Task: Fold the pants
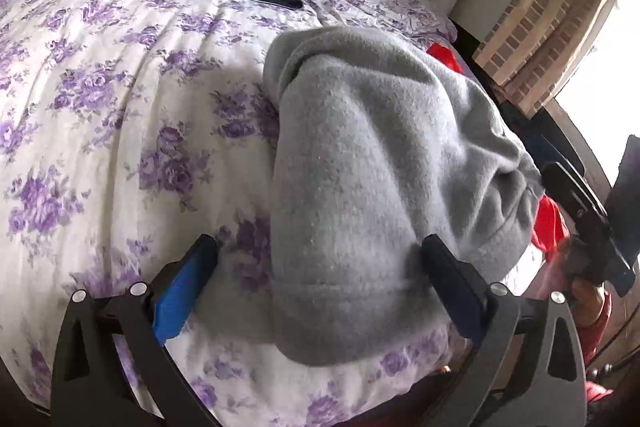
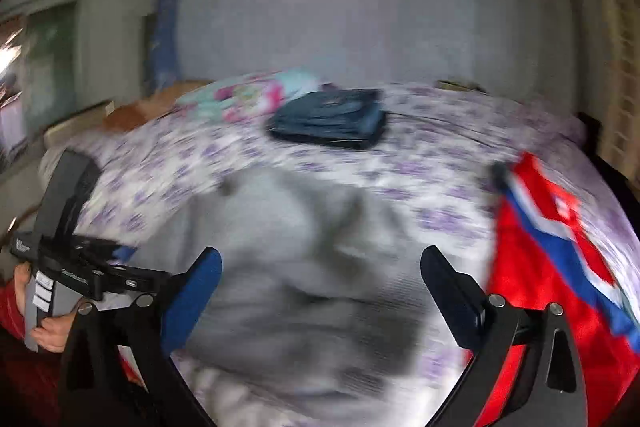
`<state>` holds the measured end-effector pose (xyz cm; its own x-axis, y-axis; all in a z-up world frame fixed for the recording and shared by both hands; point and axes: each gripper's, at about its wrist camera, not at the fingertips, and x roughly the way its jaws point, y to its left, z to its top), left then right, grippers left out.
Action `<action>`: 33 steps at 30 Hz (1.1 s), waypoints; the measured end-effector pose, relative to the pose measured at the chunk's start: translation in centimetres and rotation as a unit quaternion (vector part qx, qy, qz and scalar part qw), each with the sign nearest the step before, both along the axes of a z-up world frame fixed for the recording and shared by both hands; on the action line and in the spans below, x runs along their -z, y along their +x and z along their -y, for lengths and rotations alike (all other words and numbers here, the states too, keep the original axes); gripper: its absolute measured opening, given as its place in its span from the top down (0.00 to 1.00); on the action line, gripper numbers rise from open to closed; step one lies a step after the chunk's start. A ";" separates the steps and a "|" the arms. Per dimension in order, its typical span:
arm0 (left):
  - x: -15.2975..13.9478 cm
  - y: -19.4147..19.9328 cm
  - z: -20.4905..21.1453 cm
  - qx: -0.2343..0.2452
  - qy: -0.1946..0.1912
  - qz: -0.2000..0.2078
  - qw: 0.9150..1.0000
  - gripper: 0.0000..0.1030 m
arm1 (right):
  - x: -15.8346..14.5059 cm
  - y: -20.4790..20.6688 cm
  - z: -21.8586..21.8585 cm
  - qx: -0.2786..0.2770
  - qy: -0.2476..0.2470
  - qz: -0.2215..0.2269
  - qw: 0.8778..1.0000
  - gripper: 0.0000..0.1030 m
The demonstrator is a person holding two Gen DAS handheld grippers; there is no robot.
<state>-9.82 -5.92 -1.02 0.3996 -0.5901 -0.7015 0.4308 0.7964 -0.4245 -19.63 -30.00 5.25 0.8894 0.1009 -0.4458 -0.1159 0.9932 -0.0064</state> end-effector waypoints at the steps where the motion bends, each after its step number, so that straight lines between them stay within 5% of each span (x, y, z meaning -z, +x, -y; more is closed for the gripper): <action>1: -0.2 0.5 0.1 -0.006 0.005 0.005 1.000 0.04 | -0.2 -0.4 0.8 0.021 0.002 0.006 1.000 0.03; 5: -2.3 0.5 0.3 -0.041 0.038 0.062 0.997 0.04 | 0.2 -0.1 2.8 0.072 -0.009 0.003 0.997 0.03; 8: -3.9 1.0 1.4 -0.060 0.096 0.111 0.987 0.04 | 4.0 2.1 3.3 0.061 -0.015 -0.078 0.995 0.03; 14: -2.7 1.2 3.7 -0.072 0.189 0.167 0.965 0.04 | 6.8 2.0 7.1 0.041 0.157 -0.094 0.982 0.03; 17: -2.8 0.5 4.2 -0.077 0.209 0.192 0.956 0.04 | 7.3 2.5 6.4 0.039 0.167 -0.099 0.980 0.03; 22: -2.9 0.6 3.9 -0.075 0.204 0.188 0.958 0.04 | 6.4 2.1 5.5 0.050 0.137 -0.091 0.985 0.03; 26: -3.0 0.9 3.7 -0.069 0.201 0.187 0.959 0.04 | 4.0 0.6 3.5 0.063 0.065 -0.046 0.995 0.03; 33: -3.7 1.9 2.7 -0.067 0.185 0.171 0.965 0.04 | 1.3 -1.9 -5.5 -0.051 -0.089 0.048 0.994 0.03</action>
<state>-7.89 -8.61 2.68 0.7006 -0.2522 -0.6675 0.3790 0.9241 0.0486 -21.53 -24.51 3.96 0.9176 0.1193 -0.3791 -0.2061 0.9585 -0.1970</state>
